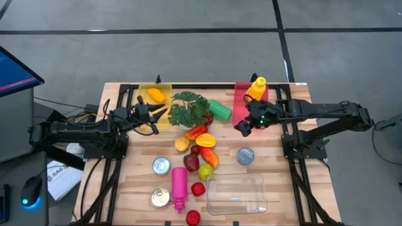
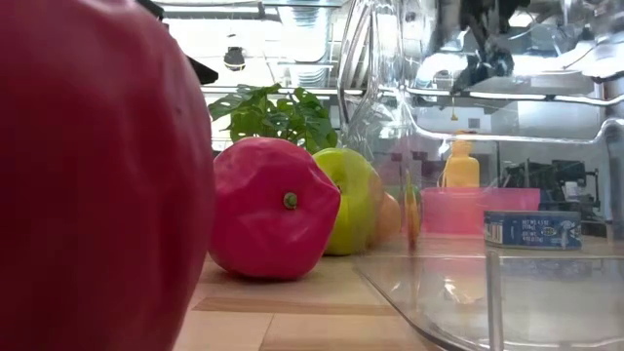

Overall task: Pick & Place Food Item
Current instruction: Put the yellow starfruit into the yellow bin

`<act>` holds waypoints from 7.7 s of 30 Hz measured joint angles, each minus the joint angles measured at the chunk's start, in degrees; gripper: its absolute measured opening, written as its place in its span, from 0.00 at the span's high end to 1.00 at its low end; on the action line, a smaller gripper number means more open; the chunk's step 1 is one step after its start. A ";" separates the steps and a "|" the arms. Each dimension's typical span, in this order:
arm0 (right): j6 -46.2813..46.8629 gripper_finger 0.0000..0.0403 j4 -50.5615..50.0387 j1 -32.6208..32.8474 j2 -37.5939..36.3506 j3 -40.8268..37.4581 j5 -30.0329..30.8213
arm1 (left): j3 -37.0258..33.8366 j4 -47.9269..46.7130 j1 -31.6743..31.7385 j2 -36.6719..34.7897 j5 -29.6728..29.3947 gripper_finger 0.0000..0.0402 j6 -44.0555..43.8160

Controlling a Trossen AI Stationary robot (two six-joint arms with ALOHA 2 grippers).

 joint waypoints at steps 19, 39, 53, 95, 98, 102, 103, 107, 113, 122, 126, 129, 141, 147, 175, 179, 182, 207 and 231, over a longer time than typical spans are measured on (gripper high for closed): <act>3.64 0.05 -5.90 3.42 18.38 -0.06 -1.11 | 0.04 1.69 -0.22 0.04 0.26 0.78 -0.04; -1.79 0.18 10.39 4.60 21.40 0.02 -6.46 | 0.04 2.90 -0.22 0.04 0.24 0.78 -0.04; -24.67 0.18 31.13 4.60 21.36 0.02 -6.31 | 0.02 2.91 -0.22 0.04 0.20 0.78 -0.04; -50.02 0.28 36.99 0.20 36.35 -0.13 -6.16 | -0.04 2.65 -0.24 0.02 0.18 0.78 -0.04; -50.06 0.29 38.81 0.19 38.25 0.10 -6.16 | -0.04 2.38 -0.24 0.03 0.18 0.78 -0.07; -49.72 0.30 39.43 0.39 39.79 0.11 -6.35 | -0.04 2.40 -0.24 0.02 0.18 0.78 -0.04; -49.64 0.30 39.43 0.41 39.80 0.11 -6.35 | -0.04 2.40 -0.24 0.02 0.18 0.78 -0.05; -49.69 0.30 39.74 0.52 39.84 0.11 -6.33 | -0.04 2.39 -0.24 0.02 0.19 0.78 -0.04; -49.80 0.30 39.81 0.51 39.51 0.04 -6.15 | -0.04 2.38 -0.24 0.02 0.20 0.78 -0.06; -49.80 0.30 39.86 0.51 39.51 0.04 -6.16 | -0.04 2.38 -0.24 0.04 0.20 0.78 -0.04; -49.80 0.30 39.86 0.43 39.51 0.02 -6.16 | -0.04 2.38 -0.24 0.02 0.20 0.78 -0.04; -49.80 0.30 39.88 0.36 39.51 0.02 -6.16 | -0.04 2.40 -0.24 0.02 0.20 0.78 -0.04; -49.80 0.30 39.88 0.36 39.51 0.02 -6.16 | -0.04 2.43 -0.24 0.02 0.20 0.78 -0.04; -49.80 0.30 40.08 0.34 39.49 0.00 -6.16 | -0.04 2.45 -0.24 0.02 0.20 0.78 -0.04; -49.82 0.30 43.76 -0.93 39.49 -0.04 -6.16 | 0.02 2.47 -0.24 0.02 0.20 0.78 -0.04; -49.82 0.30 43.76 -0.84 39.49 -0.04 -6.16 | 0.02 2.47 -0.22 0.02 0.20 0.78 -0.04; -49.80 0.30 43.75 -0.66 39.47 -0.04 -6.16 | 0.02 2.47 -0.23 0.03 0.19 0.78 -0.04; -47.37 0.30 43.75 -0.34 39.47 0.00 -6.19 | 0.02 2.47 -0.23 0.03 0.19 0.78 -0.04; -43.77 0.30 43.75 -0.36 39.47 0.00 -6.19 | 0.02 2.46 -0.22 0.02 0.19 0.78 -0.04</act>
